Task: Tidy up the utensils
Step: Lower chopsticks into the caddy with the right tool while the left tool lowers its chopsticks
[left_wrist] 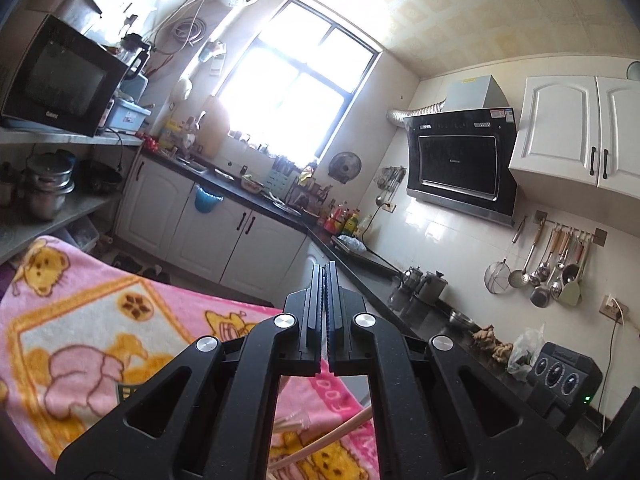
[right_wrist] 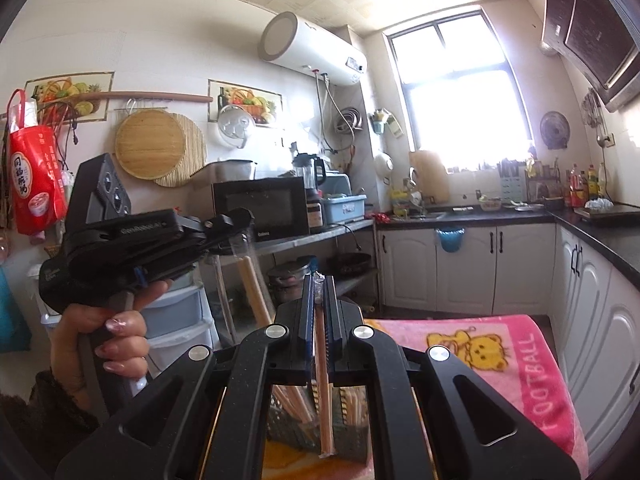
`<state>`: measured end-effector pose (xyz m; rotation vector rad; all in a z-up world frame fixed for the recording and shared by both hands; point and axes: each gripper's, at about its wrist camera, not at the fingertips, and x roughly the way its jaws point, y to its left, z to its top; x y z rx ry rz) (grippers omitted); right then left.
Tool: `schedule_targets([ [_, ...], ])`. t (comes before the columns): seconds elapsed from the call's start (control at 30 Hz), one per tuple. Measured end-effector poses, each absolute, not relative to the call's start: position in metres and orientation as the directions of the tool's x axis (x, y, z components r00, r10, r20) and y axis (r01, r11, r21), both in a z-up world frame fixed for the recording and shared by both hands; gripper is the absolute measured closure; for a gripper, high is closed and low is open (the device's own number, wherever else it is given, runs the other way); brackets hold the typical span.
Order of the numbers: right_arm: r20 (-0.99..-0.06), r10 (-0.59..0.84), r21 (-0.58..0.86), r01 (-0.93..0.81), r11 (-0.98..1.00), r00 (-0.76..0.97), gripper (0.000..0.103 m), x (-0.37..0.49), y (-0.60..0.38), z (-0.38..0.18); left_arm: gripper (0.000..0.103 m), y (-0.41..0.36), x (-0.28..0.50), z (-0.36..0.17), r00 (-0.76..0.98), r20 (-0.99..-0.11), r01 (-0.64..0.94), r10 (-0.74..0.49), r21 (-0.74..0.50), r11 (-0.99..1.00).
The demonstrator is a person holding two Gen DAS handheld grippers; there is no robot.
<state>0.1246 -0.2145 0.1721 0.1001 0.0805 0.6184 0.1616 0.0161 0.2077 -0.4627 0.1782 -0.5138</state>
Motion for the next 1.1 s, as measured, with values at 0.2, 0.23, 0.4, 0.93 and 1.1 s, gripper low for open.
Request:
schedule_targets([
  [0.2, -0.012, 0.593, 0.087, -0.590, 0.803, 0.805, 0.098, 0.133, -0.199, 0.189, 0.103, 0.017, 0.172, 0.216, 0.868, -0.045, 0.424, -0.495, -0.453, 0.785],
  [0.23, -0.008, 0.592, 0.082, -0.590, 0.803, 0.806, 0.098, 0.135, -0.197, 0.191, 0.103, 0.018, 0.174, 0.216, 0.870, -0.044, 0.420, -0.490, -0.454, 0.786],
  [0.4, 0.011, 0.584, 0.053, -0.583, 0.811, 0.812, 0.098, 0.143, -0.189, 0.201, 0.103, 0.025, 0.182, 0.219, 0.883, -0.041, 0.399, -0.468, -0.458, 0.794],
  [0.93, -0.059, 0.539, 0.048, -0.537, 0.842, 0.840, 0.098, 0.195, -0.174, 0.188, 0.103, 0.034, 0.213, 0.197, 0.895, -0.090, 0.344, -0.437, -0.486, 0.804],
  [1.1, -0.097, 0.538, 0.060, -0.535, 0.843, 0.837, 0.098, 0.204, -0.170, 0.171, 0.103, 0.033, 0.221, 0.184, 0.892, -0.112, 0.332, -0.438, -0.495, 0.803],
])
